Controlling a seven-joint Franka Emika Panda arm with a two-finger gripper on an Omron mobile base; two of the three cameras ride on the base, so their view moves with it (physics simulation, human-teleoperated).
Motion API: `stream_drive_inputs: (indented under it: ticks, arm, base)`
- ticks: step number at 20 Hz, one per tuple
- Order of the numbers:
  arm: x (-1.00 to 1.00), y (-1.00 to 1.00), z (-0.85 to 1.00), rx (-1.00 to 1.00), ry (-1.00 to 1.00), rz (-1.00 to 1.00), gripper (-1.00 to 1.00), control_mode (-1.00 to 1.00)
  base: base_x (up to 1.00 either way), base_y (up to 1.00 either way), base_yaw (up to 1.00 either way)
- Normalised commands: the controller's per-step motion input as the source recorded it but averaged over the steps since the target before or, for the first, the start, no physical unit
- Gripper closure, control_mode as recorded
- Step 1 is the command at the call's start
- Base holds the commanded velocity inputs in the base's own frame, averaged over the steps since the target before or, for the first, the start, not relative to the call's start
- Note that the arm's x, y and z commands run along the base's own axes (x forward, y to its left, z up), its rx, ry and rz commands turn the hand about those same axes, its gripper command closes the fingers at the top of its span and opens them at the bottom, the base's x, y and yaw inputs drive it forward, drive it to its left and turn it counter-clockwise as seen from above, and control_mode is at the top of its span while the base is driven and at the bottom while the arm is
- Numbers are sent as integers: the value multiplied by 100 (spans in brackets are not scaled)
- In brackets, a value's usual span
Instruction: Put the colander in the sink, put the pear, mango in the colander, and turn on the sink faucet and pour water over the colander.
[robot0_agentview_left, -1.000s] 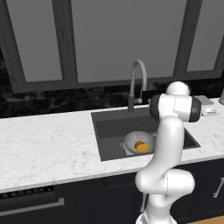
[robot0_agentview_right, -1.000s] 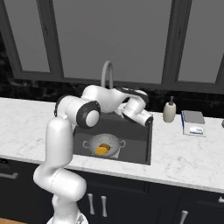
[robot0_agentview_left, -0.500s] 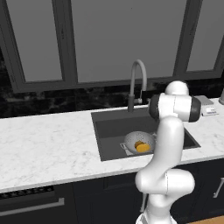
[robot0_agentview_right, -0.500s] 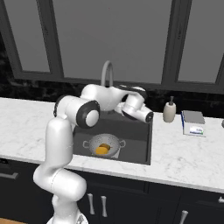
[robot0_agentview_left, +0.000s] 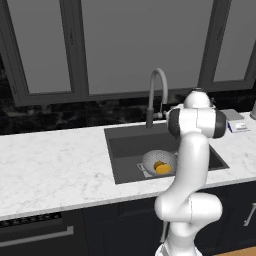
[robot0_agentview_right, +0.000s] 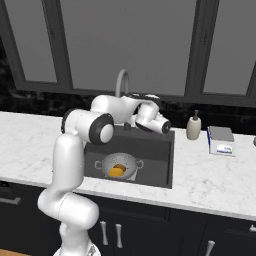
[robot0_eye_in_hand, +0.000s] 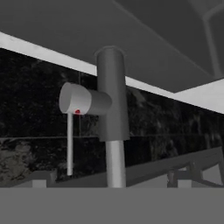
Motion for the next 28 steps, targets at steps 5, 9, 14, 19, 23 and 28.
stream_drive_inputs:
  ticks: [5,9,14,19,23,28]
  arm:
    - [28,0,0,-5,1,0,-100,-100]
    - [36,0,0,-2,0,0,-100,-100]
    - [39,0,-6,0,1,0,-100,-100]
    - [33,0,-28,0,2,0,-100,-100]
    - [23,0,-34,0,0,0,-100,-100]
    - [28,0,-17,0,0,0,-100,-100]
  base:
    - [0,0,0]
    - [0,0,0]
    - [0,0,0]
    - [0,0,0]
    - [0,0,0]
    - [0,0,0]
